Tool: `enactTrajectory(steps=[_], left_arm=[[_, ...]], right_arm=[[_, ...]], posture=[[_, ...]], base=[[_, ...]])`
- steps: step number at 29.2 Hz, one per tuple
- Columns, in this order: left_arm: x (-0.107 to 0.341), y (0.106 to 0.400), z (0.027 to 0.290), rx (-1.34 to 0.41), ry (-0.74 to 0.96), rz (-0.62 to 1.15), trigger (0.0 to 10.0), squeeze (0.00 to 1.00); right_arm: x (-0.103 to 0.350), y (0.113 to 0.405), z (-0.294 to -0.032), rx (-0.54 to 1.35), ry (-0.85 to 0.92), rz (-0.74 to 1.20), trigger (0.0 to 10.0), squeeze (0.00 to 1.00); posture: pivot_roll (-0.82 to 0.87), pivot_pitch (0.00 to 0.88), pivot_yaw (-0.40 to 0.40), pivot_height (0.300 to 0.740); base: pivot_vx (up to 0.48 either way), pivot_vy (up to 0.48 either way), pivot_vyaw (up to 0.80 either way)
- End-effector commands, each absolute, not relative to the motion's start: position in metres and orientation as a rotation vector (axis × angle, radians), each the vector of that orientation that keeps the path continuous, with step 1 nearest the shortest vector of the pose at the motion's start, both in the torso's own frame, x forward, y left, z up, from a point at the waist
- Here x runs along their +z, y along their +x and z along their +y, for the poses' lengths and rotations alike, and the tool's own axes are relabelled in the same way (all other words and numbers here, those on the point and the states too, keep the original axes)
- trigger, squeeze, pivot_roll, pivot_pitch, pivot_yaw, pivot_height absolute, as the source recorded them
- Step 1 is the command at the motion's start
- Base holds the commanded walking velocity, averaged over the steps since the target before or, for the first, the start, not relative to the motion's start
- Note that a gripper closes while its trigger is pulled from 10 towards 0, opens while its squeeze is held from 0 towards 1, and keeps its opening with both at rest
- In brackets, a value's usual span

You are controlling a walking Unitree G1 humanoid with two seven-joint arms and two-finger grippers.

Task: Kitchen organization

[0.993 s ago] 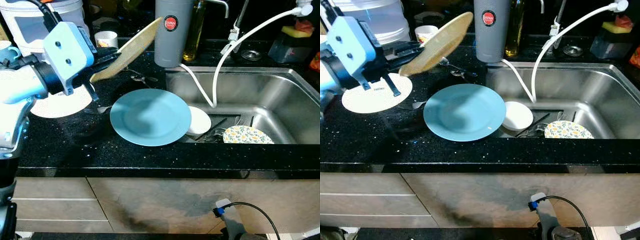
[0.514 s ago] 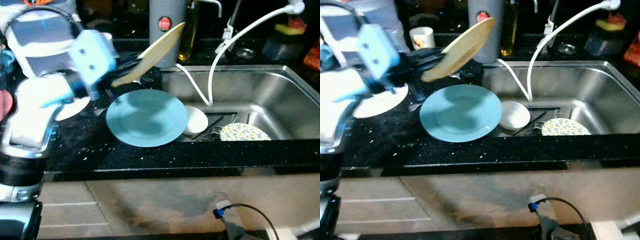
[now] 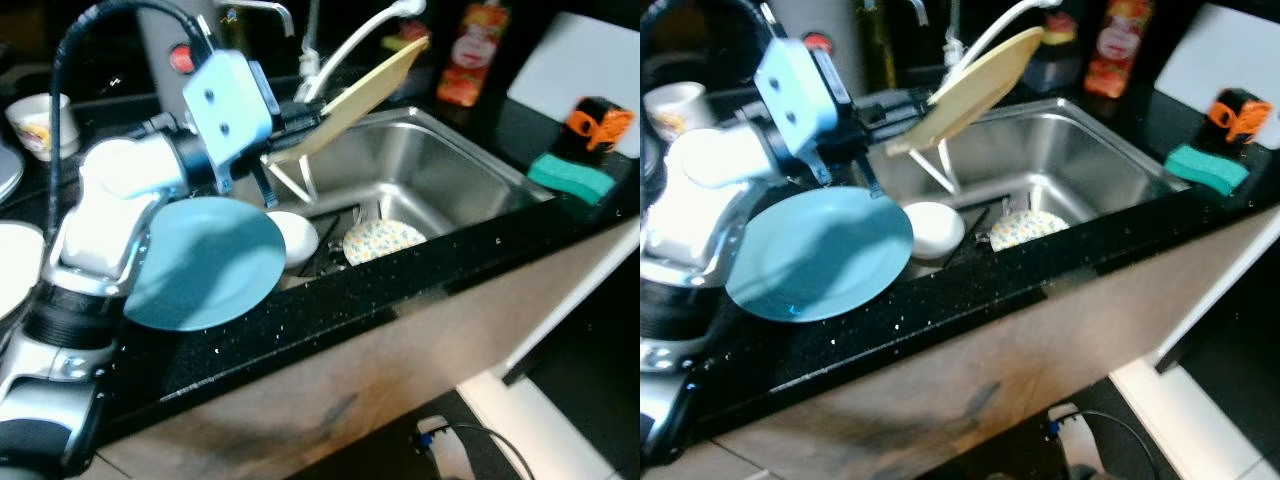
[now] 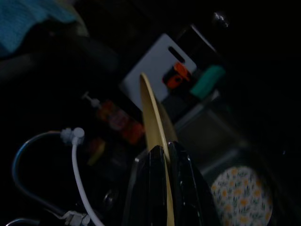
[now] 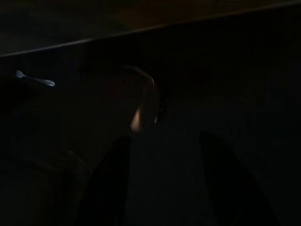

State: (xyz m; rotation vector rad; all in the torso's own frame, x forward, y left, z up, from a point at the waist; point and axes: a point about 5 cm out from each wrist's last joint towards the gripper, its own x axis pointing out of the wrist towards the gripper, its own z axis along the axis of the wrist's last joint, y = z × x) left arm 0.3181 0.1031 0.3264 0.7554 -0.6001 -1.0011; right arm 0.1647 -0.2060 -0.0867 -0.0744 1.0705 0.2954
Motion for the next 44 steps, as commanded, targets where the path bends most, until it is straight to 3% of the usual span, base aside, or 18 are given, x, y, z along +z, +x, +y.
enactTrajectory(steps=[1,12,18,30,31,32,33,44], left_arm=[[0.325,0.324,0.098,-1.035,0.826,-0.598,0.0,0.0],[0.318,0.354,0.069,-1.16,0.807,-0.582,0.0,0.0],[0.291,0.363,0.052,-1.318,0.696,-0.445,0.0,0.0],[0.279,0.377,0.05,-1.213,0.785,-0.424,0.0,0.0],[0.28,0.378,0.05,-1.198,0.793,-0.431,3.1,0.13],[0.281,0.379,0.05,-1.188,0.794,-0.439,4.1,0.27],[0.282,0.379,0.05,-1.181,0.799,-0.443,10.0,1.0],[0.302,0.378,0.05,-1.166,0.766,-0.54,10.0,1.0]], right_arm=[[-0.087,0.166,-0.203,0.304,-0.088,1.067,10.0,0.0],[-0.093,0.154,-0.195,0.306,-0.069,1.07,10.0,0.0],[-0.093,0.154,-0.193,0.299,-0.064,1.07,10.0,0.0],[-0.096,0.148,-0.188,0.292,-0.039,1.057,10.0,0.0],[-0.096,0.148,-0.188,0.292,-0.037,1.056,10.0,0.0],[-0.096,0.147,-0.188,0.293,-0.036,1.056,10.0,0.0],[-0.096,0.147,-0.187,0.294,-0.035,1.055,10.0,0.0],[-0.096,0.148,-0.186,0.298,-0.041,1.054,10.0,0.0]], posture=[[0.03,0.0,0.031,0.74],[0.0,0.015,0.069,0.74],[-0.03,0.045,0.093,0.74],[-0.05,0.077,0.108,0.74],[-0.04,0.077,0.108,0.74],[-0.05,0.078,0.109,0.74],[-0.05,0.077,0.109,0.74],[-0.04,0.058,0.101,0.74]], base=[[0.0,0.0,0.0],[0.0,0.0,0.0],[0.0,0.0,0.0],[0.0,0.0,0.0],[0.0,0.0,0.0],[0.0,0.0,0.0],[0.0,0.0,0.0],[0.0,0.0,0.0]])
